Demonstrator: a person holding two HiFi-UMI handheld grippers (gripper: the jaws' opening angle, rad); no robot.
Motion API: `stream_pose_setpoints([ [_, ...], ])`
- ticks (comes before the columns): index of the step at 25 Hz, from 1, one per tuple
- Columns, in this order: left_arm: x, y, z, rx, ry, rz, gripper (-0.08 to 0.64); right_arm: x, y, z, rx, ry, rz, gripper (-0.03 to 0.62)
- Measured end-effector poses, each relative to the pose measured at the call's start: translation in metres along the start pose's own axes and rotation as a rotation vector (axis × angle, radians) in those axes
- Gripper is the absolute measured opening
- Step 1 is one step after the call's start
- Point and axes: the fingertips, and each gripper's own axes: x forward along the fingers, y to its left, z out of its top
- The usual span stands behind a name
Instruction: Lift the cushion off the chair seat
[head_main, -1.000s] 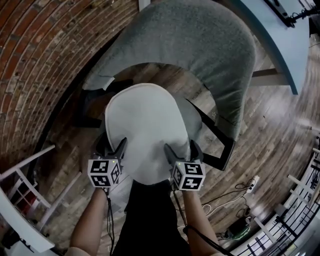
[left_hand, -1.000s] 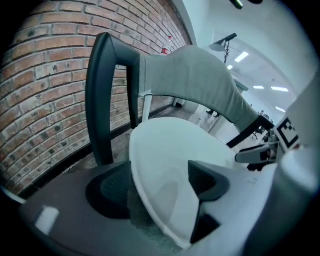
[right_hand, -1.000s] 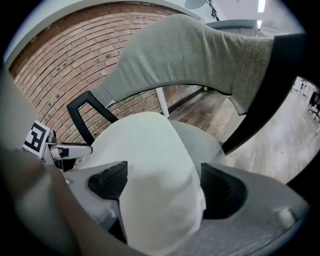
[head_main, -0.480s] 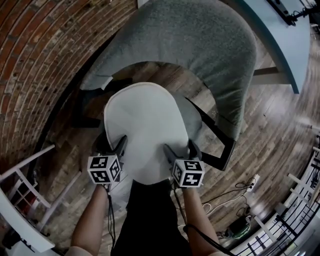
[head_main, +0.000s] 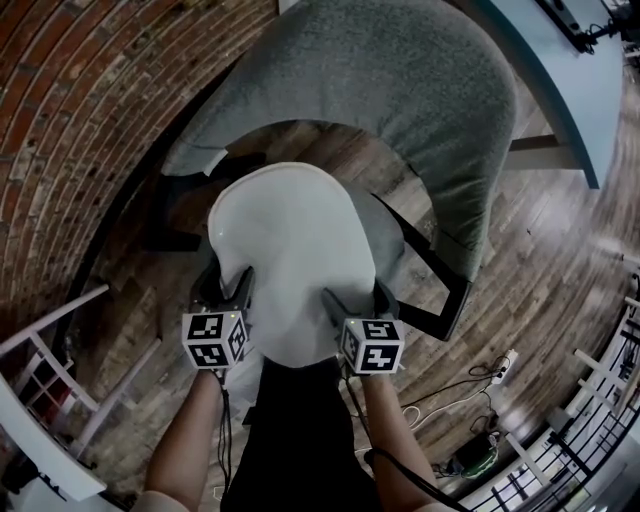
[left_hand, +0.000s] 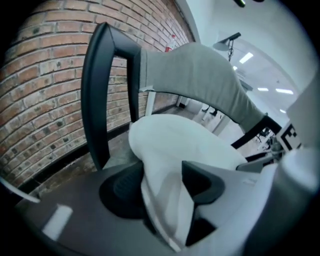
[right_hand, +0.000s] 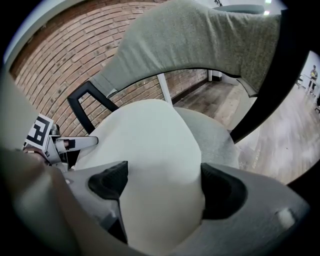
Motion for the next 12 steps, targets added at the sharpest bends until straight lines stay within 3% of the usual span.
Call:
stream_pose_setpoints([
  [7,-0.010,0.004,0.011,-0.031,-0.032,0.026,0.107,-0.009,0.001,0.005,0.048,-0.024,0.009,0.392],
  [10,-0.013,0.002,0.015,-0.030,-0.044,0.032,0.074,-0.015,-0.006,0.005,0.038,-0.019,-0.020,0.273],
  [12,-0.015,-0.002,0.018,-0.007,-0.052,0.030,0.067,-0.019,-0.008,0.006,0.039,-0.020,-0.023,0.235],
])
